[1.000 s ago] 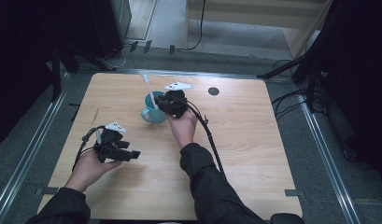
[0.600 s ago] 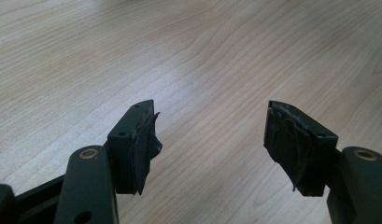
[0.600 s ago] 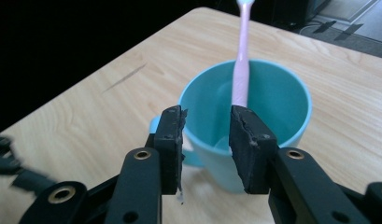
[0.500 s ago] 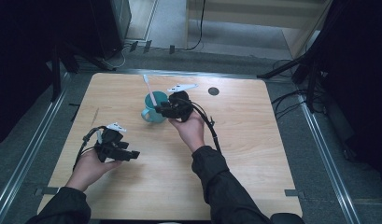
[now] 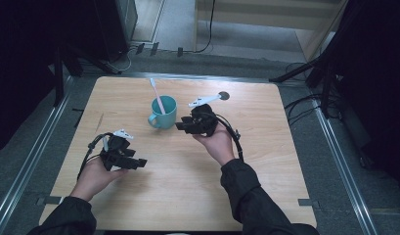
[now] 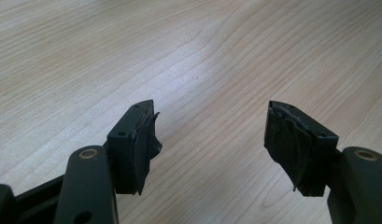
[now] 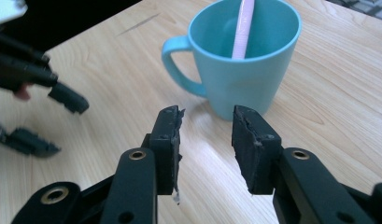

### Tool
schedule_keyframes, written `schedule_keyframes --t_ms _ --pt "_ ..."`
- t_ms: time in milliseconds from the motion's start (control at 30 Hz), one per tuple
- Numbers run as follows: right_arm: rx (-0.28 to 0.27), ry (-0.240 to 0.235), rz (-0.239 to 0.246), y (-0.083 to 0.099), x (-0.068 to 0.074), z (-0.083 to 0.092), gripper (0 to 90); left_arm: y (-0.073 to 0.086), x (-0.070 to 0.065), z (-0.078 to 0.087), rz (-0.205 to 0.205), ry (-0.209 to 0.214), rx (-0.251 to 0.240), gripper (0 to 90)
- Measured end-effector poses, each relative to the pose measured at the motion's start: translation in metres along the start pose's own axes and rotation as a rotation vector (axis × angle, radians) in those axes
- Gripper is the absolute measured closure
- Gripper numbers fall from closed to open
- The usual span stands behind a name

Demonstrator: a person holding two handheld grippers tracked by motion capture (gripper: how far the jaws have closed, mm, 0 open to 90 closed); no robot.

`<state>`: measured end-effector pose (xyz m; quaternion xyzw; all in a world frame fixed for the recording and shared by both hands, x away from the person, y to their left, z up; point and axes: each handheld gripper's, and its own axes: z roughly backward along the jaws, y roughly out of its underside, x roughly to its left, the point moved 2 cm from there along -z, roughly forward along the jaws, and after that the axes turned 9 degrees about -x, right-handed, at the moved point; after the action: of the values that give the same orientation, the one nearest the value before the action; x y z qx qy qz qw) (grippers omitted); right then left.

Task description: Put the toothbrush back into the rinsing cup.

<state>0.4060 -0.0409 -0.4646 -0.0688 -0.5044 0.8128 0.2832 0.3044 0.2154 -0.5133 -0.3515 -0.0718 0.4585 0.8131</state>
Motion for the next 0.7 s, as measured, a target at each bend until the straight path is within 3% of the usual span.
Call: schedule_keyframes --t_ms 67,367,700 --pt "0.006 -0.005 0.018 0.004 -0.001 0.006 62.3 0.0 -0.001 0.0 -0.013 0.001 0.005 34.2" --pt "0.026 0.006 0.039 0.021 -0.001 0.032 61.8 0.001 -0.001 0.0 -0.005 -0.006 0.001 33.6" --pt "0.022 0.006 0.015 0.036 -0.003 0.057 58.9 0.001 -0.003 0.001 -0.008 -0.005 -0.006 33.6"
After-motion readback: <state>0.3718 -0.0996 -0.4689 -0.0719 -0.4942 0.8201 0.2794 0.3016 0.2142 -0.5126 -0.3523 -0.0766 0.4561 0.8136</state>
